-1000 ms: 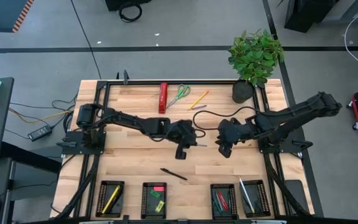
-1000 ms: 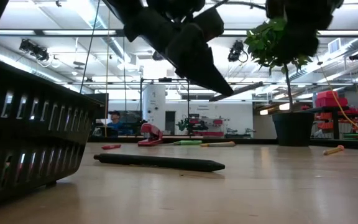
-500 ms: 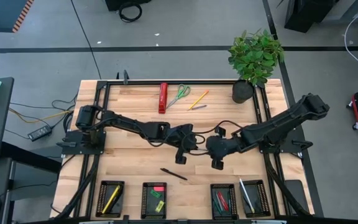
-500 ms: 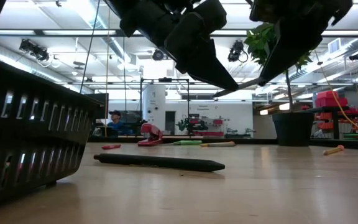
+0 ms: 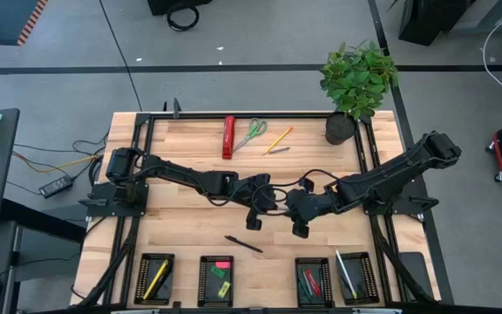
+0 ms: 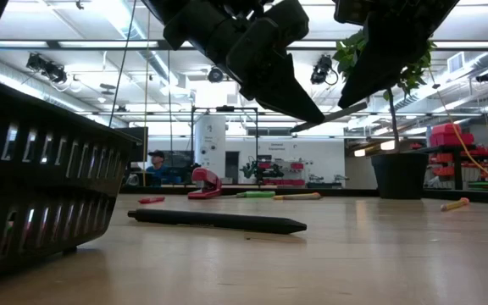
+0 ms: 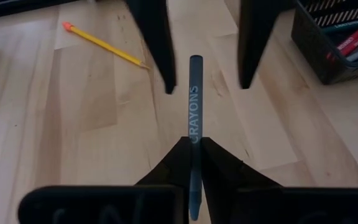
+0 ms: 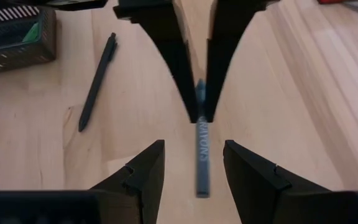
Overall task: Sort crayons/erasers/pens/pencils in bins
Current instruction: Put the left gray crayon into the middle right black bin
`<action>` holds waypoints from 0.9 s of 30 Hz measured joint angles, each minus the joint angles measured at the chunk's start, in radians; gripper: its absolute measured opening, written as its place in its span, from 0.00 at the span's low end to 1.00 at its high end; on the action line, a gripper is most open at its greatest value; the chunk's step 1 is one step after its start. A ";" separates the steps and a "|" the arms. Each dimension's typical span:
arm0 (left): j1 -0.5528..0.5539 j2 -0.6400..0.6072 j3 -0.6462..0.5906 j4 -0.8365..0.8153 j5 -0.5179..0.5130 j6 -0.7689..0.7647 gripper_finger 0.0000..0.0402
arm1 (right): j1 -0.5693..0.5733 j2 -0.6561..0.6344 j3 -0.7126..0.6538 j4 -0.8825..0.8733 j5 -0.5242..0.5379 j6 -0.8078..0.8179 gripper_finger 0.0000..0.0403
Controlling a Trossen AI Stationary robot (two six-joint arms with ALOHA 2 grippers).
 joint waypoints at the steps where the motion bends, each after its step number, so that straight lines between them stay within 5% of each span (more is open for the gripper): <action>1: 0.000 0.000 0.000 0.000 -0.001 0.000 0.09 | 0.000 0.003 0.000 0.001 -0.004 0.006 0.42; 13: 0.001 0.000 0.000 -0.003 -0.002 -0.004 0.08 | 0.000 0.047 0.000 0.000 0.011 -0.016 0.42; 27: 0.001 0.000 0.001 -0.019 -0.001 -0.026 0.08 | -0.002 0.030 0.000 -0.010 0.023 -0.043 0.29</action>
